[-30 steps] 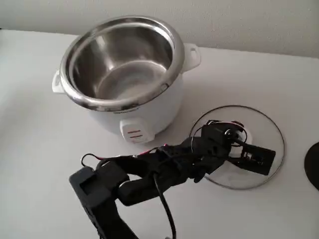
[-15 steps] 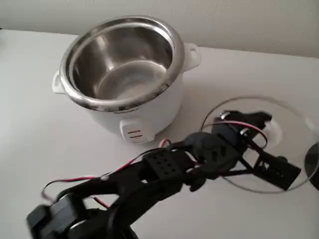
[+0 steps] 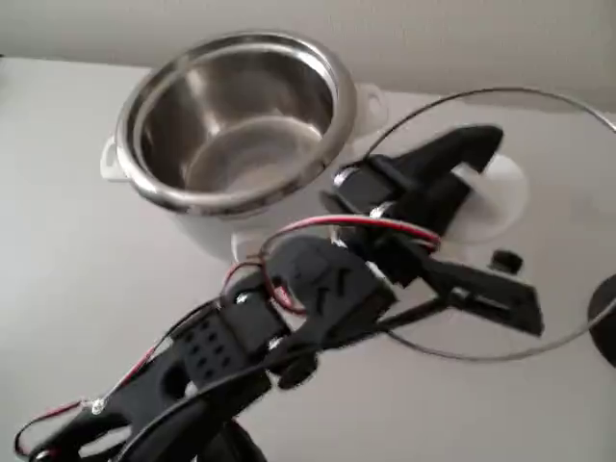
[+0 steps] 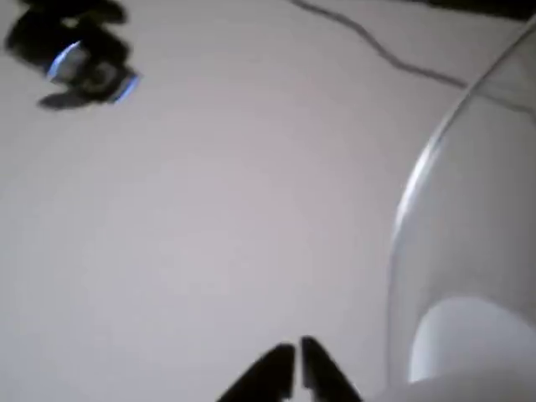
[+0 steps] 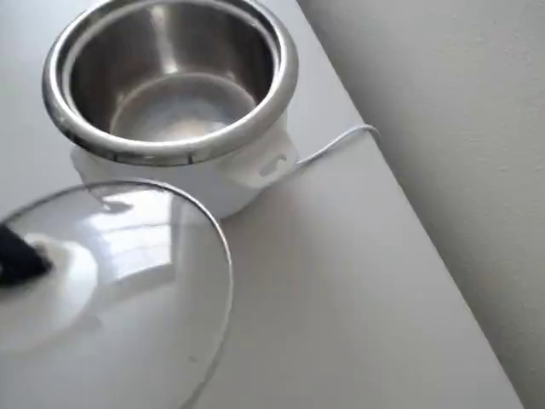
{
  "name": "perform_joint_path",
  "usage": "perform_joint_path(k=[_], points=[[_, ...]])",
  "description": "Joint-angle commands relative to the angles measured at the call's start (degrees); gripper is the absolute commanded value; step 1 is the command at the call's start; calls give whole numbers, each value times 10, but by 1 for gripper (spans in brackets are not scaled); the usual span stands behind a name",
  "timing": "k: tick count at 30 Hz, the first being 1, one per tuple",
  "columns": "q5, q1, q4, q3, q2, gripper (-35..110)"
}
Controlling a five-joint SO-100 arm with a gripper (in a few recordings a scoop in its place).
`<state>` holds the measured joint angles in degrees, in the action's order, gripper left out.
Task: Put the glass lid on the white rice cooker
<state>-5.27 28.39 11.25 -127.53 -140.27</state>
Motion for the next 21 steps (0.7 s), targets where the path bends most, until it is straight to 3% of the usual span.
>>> perform_joint_path(k=[1, 10, 21], points=[[-8, -73, -14, 43, -105, 0], [-7, -265, -82, 104, -95, 0], [-8, -418, -130, 302, 78, 0]])
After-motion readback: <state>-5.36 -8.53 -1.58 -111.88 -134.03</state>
